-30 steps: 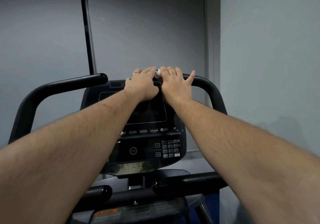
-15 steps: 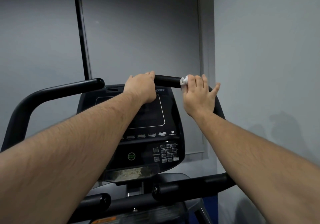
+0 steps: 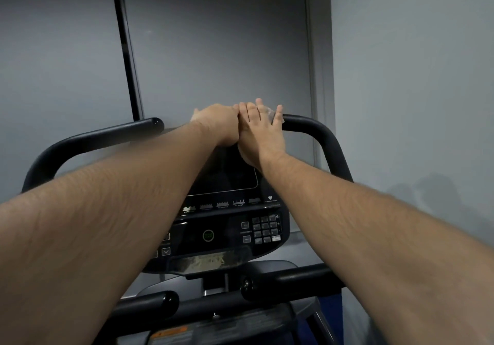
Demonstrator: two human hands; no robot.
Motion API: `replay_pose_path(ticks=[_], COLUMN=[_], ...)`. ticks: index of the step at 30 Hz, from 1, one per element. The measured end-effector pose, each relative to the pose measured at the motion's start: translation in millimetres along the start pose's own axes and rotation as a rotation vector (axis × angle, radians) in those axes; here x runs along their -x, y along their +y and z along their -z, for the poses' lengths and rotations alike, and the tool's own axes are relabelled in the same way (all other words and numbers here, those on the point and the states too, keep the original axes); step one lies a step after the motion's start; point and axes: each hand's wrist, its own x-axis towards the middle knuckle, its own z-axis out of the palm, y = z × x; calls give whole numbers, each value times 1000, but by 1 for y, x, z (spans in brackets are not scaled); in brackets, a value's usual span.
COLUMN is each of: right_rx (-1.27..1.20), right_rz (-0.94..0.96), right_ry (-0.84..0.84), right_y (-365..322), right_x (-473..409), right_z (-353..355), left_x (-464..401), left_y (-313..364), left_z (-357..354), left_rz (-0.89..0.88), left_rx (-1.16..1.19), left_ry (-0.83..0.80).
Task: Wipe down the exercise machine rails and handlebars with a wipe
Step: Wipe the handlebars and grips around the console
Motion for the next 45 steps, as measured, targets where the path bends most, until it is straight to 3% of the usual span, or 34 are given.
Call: replay_pose_path(ticks=[3,7,13,17,20,23,32,37,42,45], right_rx=[-106,-253,-298,-245,-180,-209,-384,-627,-604,-645], right_rz=[77,-2,-275,-513,-533,-476,93,103,167,110], right_ry=[56,107,175,117,29,-1,-121,-137,-111,-64], right_y=[22,56,99,95,88,81,10,9,15,12], right_x=[11,27,54,63,66,61,17,0,0,1], right_z=[15,15,-1,0,2,13,42,44,45,45], left_x=[0,2,9,12,9,9,5,6,4,2], left_y=[1,3,6,8,7,4,2,0,-1,-2], left_z=[3,0,2,3,1,1,5,9,7,7], left_rz=[6,32,47,47,48,39,-13,-49,-39,-38], left_rx=[-14,-6,24,14,23,71,168,45,-9,17], left_ry=[-17,-24,-43,-67,-69,-57,-71,-86,-84,-79])
